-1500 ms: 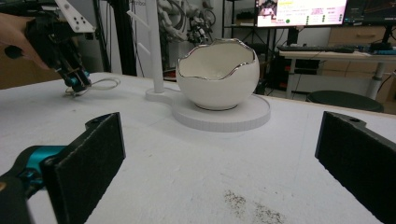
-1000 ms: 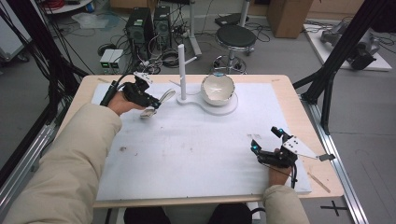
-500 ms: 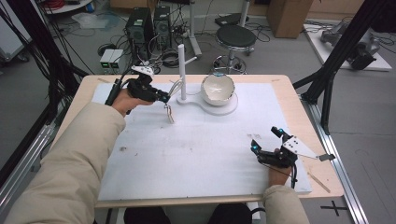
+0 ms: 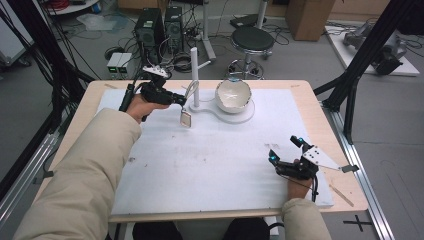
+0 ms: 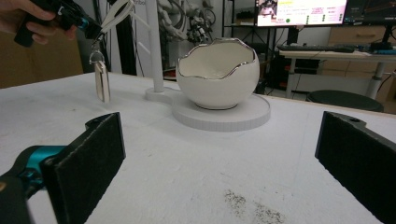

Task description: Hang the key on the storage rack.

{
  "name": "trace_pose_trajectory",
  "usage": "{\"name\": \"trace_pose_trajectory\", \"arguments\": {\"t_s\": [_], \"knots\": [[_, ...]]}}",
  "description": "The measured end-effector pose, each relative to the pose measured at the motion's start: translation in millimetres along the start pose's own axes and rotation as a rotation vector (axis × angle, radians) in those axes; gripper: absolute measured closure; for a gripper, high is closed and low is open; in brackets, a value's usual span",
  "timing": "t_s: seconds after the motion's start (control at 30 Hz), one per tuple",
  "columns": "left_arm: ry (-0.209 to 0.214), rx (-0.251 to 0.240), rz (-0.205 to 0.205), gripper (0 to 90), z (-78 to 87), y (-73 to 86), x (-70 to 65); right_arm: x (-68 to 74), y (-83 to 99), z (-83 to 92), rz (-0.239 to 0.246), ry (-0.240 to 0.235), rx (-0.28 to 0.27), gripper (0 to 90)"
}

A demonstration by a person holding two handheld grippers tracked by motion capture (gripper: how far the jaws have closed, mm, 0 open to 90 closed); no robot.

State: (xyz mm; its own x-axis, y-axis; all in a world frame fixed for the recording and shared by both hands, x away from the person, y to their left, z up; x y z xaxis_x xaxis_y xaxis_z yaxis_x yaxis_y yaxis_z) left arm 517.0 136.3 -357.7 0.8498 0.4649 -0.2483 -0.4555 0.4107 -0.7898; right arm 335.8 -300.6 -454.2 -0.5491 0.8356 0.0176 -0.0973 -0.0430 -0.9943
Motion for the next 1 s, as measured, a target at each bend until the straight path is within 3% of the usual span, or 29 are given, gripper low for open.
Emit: {"name": "trace_pose_trajectory", "arguments": {"t_s": [0.7, 1.0], "knots": [[0.011, -0.025, 0.103, 74.0, -7.9, 4.7, 16.8, 0.2, 0.2, 0.2, -0.003, -0.002, 0.002, 0.6], [-0.009, -0.017, 0.115, 73.9, -12.8, 7.5, 21.5, 0.8, 0.3, 0.0, -0.006, -0.002, 0.004, 0.6]]}}
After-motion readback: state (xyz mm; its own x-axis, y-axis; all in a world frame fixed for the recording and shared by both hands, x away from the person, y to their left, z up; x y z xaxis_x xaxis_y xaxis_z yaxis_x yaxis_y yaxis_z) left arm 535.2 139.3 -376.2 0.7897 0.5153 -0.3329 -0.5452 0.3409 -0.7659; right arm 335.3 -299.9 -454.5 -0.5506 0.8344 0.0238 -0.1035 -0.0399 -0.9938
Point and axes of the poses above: each handheld gripper's, and its own axes: z roughly backward along the jaws, y roughly out of its underside, x roughly to its left, the point moved 3 cm from there along -z, roughly forward along the jaws, and after that the axes turned 3 degrees about x, right-handed, at the moved point
